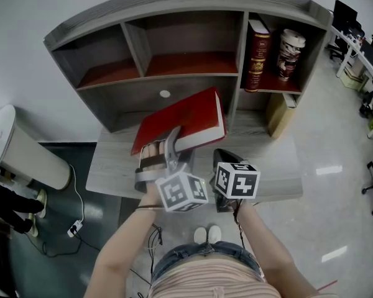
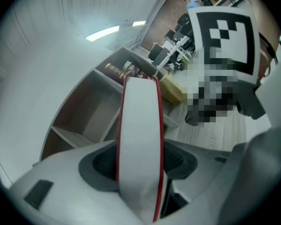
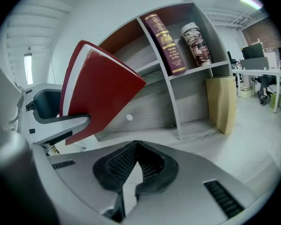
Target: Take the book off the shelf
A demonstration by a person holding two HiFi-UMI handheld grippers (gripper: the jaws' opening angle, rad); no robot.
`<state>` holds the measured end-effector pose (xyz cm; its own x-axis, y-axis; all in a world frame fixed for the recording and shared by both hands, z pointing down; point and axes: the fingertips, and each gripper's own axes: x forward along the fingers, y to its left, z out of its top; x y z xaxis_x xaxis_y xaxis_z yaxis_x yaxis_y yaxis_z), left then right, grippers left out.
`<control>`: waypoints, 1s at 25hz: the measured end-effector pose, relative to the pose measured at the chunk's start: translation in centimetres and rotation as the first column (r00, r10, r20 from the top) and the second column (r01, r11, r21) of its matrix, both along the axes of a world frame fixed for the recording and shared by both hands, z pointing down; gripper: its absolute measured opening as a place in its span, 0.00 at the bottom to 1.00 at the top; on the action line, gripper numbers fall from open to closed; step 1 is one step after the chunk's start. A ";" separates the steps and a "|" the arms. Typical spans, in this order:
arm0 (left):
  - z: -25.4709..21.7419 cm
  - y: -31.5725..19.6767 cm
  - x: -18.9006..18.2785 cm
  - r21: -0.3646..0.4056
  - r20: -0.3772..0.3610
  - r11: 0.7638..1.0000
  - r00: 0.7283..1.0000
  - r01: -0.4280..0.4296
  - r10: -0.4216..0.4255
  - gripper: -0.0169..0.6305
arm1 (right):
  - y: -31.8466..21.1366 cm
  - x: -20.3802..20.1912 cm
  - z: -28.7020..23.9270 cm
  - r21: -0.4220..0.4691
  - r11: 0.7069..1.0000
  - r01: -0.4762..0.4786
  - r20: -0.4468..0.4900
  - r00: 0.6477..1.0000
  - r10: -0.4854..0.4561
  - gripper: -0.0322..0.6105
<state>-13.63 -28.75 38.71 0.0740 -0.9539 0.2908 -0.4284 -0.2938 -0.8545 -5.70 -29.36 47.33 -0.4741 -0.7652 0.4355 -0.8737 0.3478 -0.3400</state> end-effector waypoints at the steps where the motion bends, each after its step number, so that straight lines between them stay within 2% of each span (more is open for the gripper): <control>1: 0.2 0.0 -0.1 -0.009 -0.016 1.000 1.000 0.008 -0.008 0.41 | 0.0 0.0 0.0 0.001 1.000 0.004 -0.005 1.000 -0.004 0.06; 11: 2.1 -0.6 -1.2 -0.076 -0.137 0.994 0.987 0.078 -0.088 0.41 | 0.2 -0.7 0.2 0.004 0.999 0.048 -0.037 0.998 -0.048 0.06; 18: 3.1 -0.5 -2.4 -0.111 -0.168 0.986 0.976 0.122 -0.139 0.41 | 0.2 -1.0 -0.1 0.013 0.998 0.067 -0.037 0.997 -0.066 0.06; 25: 3.7 -0.6 -3.5 -0.142 -0.199 0.977 0.963 0.157 -0.183 0.41 | 0.3 -1.6 -0.6 0.036 0.991 0.125 -0.056 0.991 -0.123 0.06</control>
